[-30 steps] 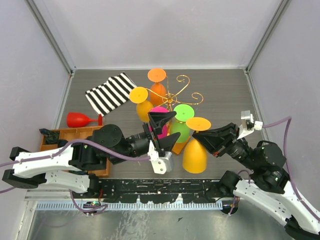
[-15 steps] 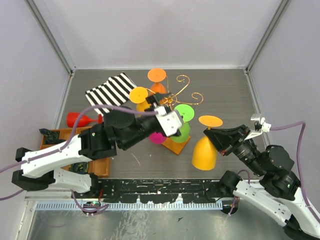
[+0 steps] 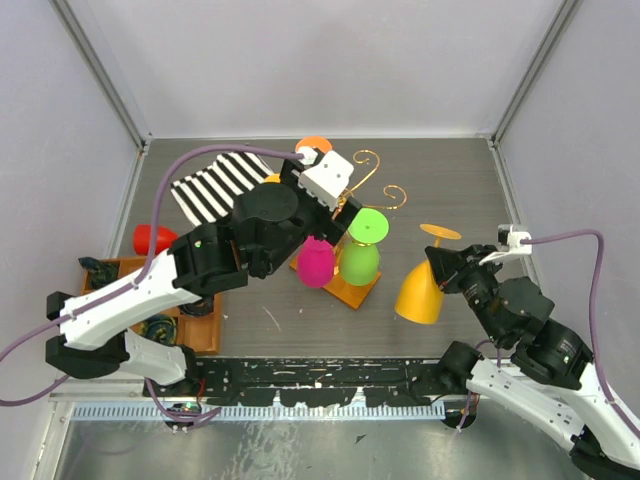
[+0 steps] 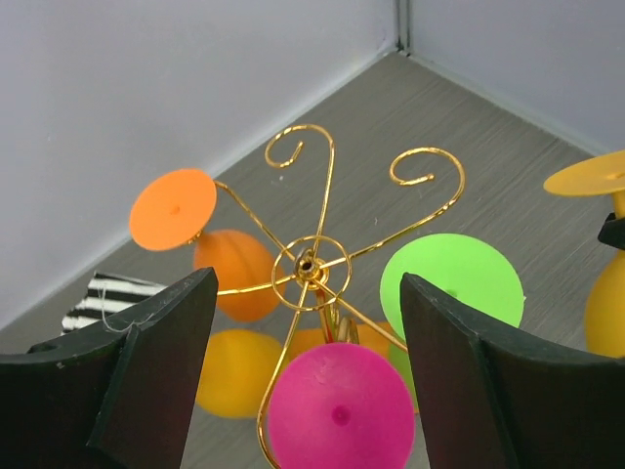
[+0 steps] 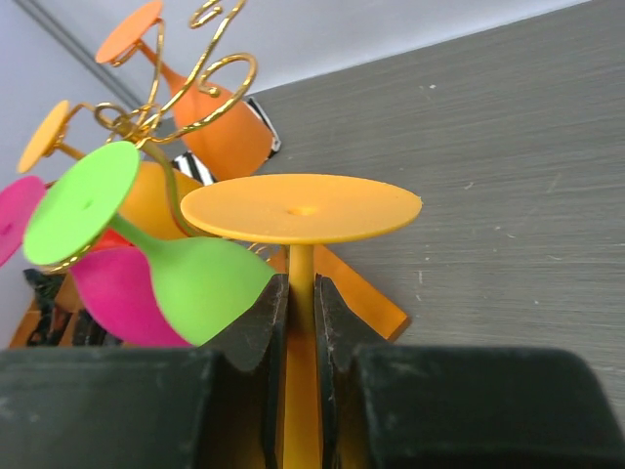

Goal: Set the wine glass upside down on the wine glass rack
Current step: Adjust the wine glass, then adjust the wine rack at the center of the board.

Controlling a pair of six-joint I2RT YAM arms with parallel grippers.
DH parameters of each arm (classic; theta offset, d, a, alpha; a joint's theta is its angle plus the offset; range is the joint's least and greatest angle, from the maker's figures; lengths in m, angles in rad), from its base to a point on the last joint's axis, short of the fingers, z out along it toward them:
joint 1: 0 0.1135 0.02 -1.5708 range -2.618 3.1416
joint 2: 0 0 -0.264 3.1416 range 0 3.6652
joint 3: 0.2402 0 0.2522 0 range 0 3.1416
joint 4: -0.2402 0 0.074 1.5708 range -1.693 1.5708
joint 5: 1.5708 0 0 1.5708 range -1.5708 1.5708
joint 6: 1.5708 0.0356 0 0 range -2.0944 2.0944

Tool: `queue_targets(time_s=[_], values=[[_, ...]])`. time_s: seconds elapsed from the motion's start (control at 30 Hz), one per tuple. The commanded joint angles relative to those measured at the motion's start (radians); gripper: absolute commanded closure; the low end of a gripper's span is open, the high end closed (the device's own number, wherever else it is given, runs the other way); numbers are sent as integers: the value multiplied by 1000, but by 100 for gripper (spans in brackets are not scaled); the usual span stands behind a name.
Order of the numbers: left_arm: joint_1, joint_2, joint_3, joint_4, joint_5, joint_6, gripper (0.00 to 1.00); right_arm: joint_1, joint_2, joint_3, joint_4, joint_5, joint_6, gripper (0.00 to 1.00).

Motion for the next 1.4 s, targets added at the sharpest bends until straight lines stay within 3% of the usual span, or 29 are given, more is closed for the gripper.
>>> queue_targets(time_s=[0.0, 0.13, 0.4, 0.6, 0.77, 1.07, 1.37], values=[[1, 23, 41, -72, -121, -133, 19, 2, 30, 54, -13, 102, 24, 99], [5, 57, 80, -101, -163, -167, 24, 3, 40, 48, -22, 145, 59, 99], [16, 116, 137, -149, -159, -196, 26, 2, 30, -2, 39, 126, 20, 99], [42, 144, 177, -190, -175, -325, 39, 2, -14, -48, 143, 83, -57, 99], [42, 187, 220, -234, -196, -453, 46, 2, 12, -35, 86, 136, -21, 99], [42, 267, 267, -293, -236, -605, 46, 2, -32, -61, 38, 127, 23, 99], [42, 318, 267, -278, -317, -594, 47, 3, -46, -59, 17, 130, 26, 99]])
